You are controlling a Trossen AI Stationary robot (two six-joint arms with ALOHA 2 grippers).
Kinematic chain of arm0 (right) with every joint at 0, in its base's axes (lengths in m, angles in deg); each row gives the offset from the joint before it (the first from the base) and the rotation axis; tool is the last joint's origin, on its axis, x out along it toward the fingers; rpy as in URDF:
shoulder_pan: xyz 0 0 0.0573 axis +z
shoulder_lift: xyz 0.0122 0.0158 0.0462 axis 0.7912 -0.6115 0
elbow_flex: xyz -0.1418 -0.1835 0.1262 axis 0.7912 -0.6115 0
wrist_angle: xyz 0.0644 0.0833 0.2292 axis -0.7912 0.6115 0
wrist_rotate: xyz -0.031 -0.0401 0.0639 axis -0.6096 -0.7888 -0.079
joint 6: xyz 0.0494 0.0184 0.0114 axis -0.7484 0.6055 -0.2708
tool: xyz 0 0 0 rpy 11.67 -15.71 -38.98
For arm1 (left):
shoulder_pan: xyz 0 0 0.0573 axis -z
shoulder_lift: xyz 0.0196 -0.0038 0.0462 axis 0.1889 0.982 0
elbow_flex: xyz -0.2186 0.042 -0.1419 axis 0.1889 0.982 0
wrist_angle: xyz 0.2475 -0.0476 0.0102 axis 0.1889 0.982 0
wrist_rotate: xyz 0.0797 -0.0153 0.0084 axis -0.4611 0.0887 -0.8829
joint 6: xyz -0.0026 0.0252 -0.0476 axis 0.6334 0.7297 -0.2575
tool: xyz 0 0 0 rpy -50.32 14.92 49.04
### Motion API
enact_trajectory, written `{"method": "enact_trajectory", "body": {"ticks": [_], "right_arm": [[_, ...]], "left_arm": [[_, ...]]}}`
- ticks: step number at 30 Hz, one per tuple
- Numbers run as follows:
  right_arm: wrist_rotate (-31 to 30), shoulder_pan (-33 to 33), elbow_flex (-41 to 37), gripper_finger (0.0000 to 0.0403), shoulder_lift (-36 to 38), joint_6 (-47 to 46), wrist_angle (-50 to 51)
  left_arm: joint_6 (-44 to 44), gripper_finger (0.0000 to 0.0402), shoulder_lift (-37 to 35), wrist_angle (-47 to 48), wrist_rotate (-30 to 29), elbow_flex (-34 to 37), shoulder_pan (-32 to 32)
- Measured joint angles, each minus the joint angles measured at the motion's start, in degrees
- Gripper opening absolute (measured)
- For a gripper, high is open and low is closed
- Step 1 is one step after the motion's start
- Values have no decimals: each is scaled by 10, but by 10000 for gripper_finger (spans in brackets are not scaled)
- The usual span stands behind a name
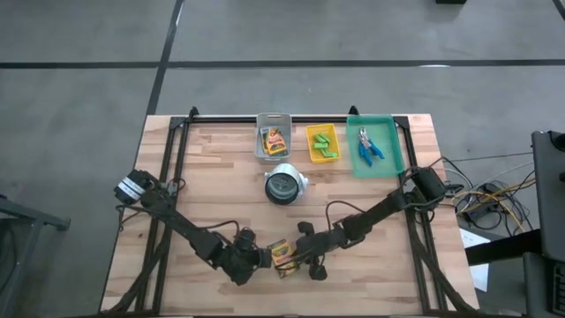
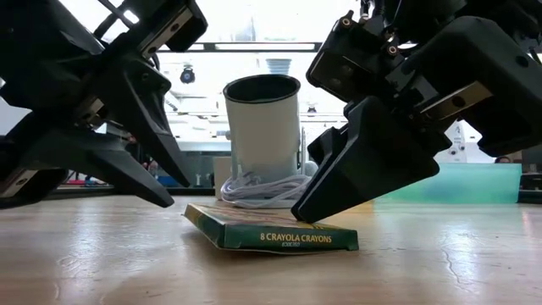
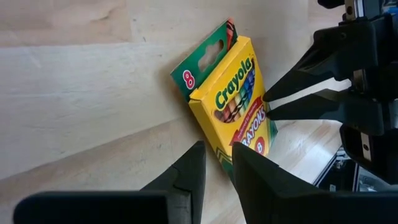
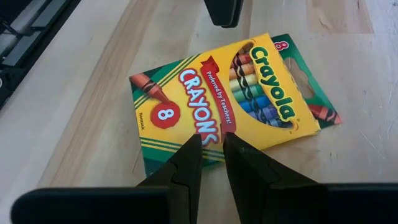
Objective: Pick & Place School Supplies
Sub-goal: Put the pack of crayon into the gray bin
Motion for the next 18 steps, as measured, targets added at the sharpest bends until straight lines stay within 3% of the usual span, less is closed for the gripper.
{"method": "enact_trajectory", "body": {"ticks": [18], "right_arm": [[1,0,0,68,0,0,2]], "left_arm": [[14,83,0,7,-2,1,-10]]}}
